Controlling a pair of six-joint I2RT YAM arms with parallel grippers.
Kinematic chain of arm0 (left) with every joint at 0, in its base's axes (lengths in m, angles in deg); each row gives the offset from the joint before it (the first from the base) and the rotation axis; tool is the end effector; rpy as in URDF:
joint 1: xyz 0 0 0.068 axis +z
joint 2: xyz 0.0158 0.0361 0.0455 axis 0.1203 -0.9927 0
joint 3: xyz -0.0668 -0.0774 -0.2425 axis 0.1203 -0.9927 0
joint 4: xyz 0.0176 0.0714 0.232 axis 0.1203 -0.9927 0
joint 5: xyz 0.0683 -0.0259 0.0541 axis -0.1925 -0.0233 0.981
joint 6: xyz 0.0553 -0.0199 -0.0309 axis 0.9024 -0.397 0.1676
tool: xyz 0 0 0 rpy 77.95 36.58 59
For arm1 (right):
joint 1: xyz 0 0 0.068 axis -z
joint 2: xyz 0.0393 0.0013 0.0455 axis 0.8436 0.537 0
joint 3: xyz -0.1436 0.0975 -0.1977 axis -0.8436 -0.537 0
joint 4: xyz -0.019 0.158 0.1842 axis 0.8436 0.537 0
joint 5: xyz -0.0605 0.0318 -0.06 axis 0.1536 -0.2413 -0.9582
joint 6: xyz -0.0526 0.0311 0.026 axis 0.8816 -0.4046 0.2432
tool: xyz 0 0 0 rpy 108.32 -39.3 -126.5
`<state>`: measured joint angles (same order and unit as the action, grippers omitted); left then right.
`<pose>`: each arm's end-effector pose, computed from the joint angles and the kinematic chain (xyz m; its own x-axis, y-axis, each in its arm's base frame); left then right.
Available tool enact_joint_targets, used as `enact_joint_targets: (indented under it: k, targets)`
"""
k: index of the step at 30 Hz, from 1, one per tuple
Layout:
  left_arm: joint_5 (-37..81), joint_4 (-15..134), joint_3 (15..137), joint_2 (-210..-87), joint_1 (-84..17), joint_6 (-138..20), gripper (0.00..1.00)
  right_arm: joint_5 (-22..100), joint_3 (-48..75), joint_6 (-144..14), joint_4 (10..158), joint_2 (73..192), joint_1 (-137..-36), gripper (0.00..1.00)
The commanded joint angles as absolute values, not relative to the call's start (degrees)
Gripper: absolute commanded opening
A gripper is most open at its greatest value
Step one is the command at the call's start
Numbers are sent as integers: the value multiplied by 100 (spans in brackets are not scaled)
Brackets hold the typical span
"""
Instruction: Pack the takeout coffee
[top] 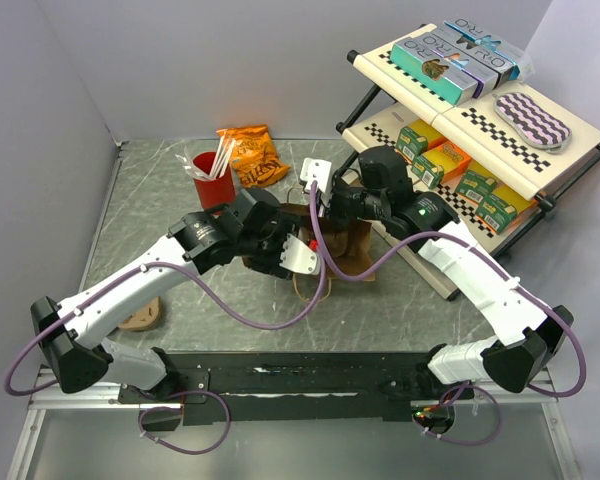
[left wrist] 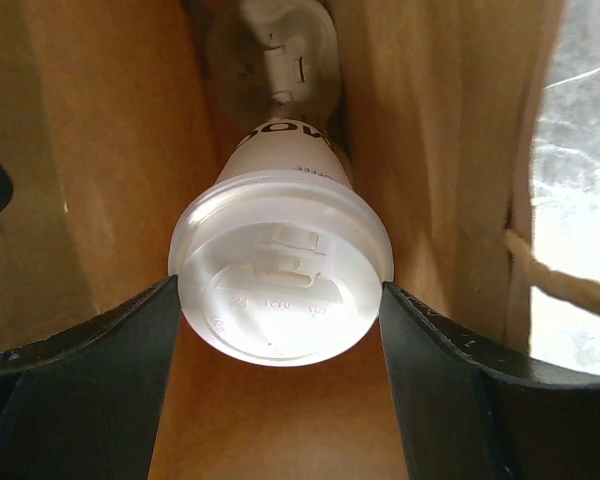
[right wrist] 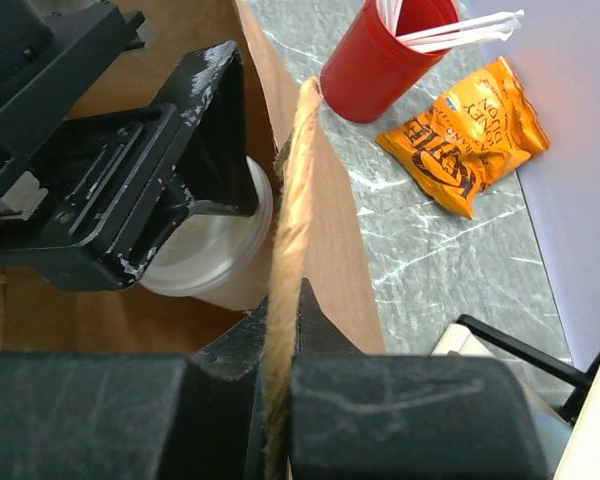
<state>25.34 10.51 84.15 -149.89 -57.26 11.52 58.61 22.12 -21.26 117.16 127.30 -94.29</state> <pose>0.1733 -0.2160 0.3449 0.4575 0.7816 -0.4240 0.7982 -0.1507 0.5833 0.2130 0.1888 0.3979 0.2384 -0.4906 -0.8381 -0.8964 0.2208 -0.3843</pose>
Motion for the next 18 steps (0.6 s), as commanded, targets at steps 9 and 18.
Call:
enact_joint_targets:
  k: [9, 18]
  targets:
    - [2166, 1621, 8519, -14668, -5516, 360, 1, 6015, 2214, -2099, 11489, 12435, -9478, 0]
    - [2201, 1717, 8599, -15037, -5507, 148, 1, 6024, 2267, -2046, 11568, 12382, -9549, 0]
